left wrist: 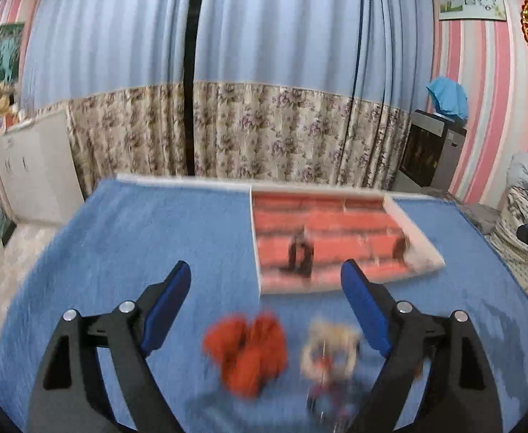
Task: Organize jewelry
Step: 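Return both tools to the jewelry and grasp the black cord bracelet with the left tool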
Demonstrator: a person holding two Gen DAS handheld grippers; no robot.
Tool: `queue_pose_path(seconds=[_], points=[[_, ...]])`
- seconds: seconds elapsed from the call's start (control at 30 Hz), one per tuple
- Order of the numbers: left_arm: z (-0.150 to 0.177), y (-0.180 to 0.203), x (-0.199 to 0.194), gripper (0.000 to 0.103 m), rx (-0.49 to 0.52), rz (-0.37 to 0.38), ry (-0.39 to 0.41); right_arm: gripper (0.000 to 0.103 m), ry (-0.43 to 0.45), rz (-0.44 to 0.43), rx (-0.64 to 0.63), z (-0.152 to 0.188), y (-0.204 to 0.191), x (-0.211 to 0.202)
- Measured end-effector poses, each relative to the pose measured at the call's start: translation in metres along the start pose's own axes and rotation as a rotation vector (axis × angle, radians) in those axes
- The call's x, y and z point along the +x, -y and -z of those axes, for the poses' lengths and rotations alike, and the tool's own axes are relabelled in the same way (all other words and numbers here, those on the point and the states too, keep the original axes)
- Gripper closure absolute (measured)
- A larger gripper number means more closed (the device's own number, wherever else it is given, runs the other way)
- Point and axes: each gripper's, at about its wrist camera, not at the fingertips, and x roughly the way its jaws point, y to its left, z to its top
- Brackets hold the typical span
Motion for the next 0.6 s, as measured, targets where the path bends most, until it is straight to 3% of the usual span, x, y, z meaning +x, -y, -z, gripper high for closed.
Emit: queue_pose_path(seconds=[0.17, 0.27, 0.6], points=[[0.069, -0.004, -0.031, 0.019, -0.024, -0.065, -0.017, 0.054, -0.044, 0.033, 0.037, 0.067, -0.01, -0.024], [0.094, 0.002, -0.043, 0.019, -0.038, -0.057, -0.033, 0.054, -0.081, 0.017, 0.049, 0.093, -0.03, -0.027], [0.102, 0.022, -0.033, 0.019, -0.034, -0.019, -0.074, 0.054, -0.146, -0.072, 0.001, 0.114, -0.095, -0.006]])
